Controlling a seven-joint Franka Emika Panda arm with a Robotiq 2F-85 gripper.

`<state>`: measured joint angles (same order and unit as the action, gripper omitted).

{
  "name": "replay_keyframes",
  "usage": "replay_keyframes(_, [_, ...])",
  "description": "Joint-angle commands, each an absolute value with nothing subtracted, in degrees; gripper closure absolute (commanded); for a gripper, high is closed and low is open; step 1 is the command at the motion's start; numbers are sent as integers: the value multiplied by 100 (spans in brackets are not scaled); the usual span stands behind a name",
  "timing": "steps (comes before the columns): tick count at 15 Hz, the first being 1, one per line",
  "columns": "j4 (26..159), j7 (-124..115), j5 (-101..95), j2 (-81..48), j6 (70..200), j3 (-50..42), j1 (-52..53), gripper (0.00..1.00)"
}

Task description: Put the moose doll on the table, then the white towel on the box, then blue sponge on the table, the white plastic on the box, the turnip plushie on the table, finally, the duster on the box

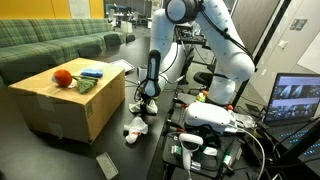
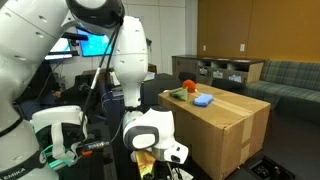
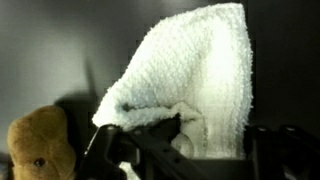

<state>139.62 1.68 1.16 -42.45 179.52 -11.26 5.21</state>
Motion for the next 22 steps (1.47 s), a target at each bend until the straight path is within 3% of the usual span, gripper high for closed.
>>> replay_keyframes(1, [14131,356,-129,-3571,17031,-866,164,90])
replay_keyframes(3, [14187,482,-176,-3180,16484,-651,-101,100])
replay_keyframes(5, [14202,522,-176,-2817,15994,-562,-241,96])
replay_keyframes(16, [13472,146,-248,-501,14312,-675,-477,97])
replay_keyframes(22, [12234,-210,-195,-614,14636,-521,-427,97])
